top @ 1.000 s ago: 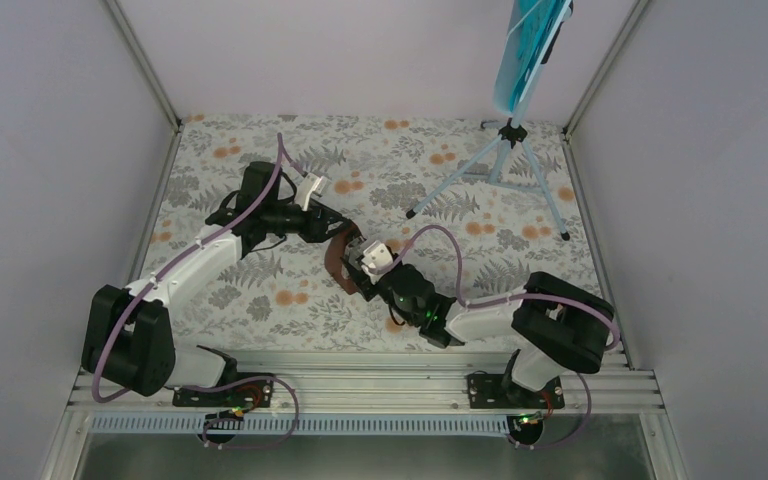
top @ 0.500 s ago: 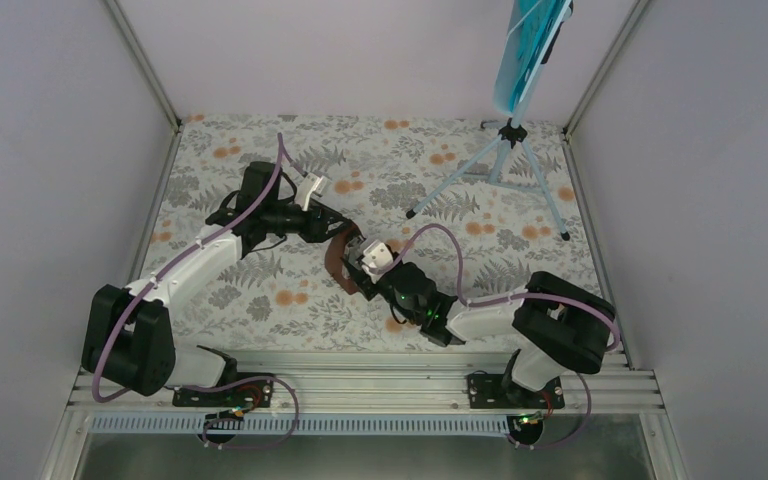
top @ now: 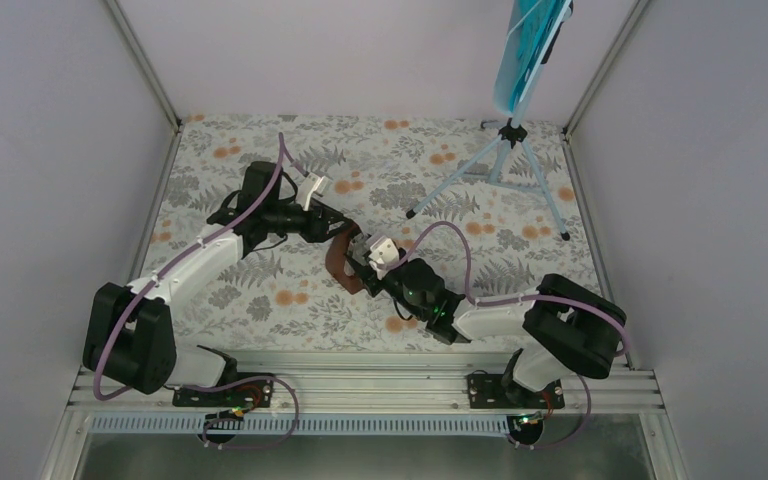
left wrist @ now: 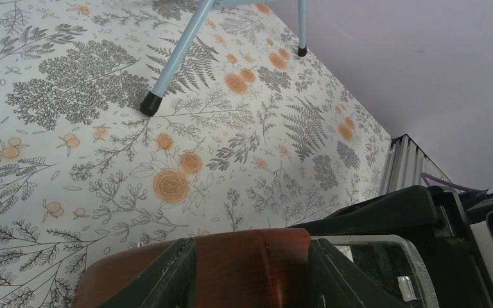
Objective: Pack up the instrument practice props
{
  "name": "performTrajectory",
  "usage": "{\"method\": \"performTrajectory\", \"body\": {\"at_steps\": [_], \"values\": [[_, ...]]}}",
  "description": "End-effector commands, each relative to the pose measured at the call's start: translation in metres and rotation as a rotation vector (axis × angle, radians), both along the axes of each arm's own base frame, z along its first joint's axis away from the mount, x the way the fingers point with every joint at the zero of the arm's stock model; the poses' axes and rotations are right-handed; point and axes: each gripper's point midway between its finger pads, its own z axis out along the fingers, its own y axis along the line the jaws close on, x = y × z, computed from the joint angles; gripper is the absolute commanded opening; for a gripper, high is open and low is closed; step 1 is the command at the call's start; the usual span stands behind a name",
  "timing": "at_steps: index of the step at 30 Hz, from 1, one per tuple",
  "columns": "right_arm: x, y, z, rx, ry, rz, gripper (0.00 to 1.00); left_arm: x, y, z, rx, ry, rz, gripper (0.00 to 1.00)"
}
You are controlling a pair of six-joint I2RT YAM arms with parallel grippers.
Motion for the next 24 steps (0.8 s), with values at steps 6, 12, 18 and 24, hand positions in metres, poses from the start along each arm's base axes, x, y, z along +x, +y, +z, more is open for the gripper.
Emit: {"method": "performTrajectory", "body": {"at_steps": [6,12,18,24], "values": [[0.009,-0.012,-0.002,0.008,-0.023,-0.034,0.48,-0.003,0.005,-0.020,0.044,0.047,0.003,0.44],[0.010,-0.016,-0.006,0.011,-0.019,-0.030,0.48,-0.003,0.005,-0.020,0.046,0.046,0.003,0.44],[0.012,-0.018,-0.007,0.018,-0.016,-0.025,0.48,-0.003,0.005,-0.020,0.045,0.046,0.001,0.44],[0.012,-0.019,-0.005,0.006,-0.031,-0.020,0.48,-0.003,0.005,-0.019,0.045,0.043,0.002,0.44]]}}
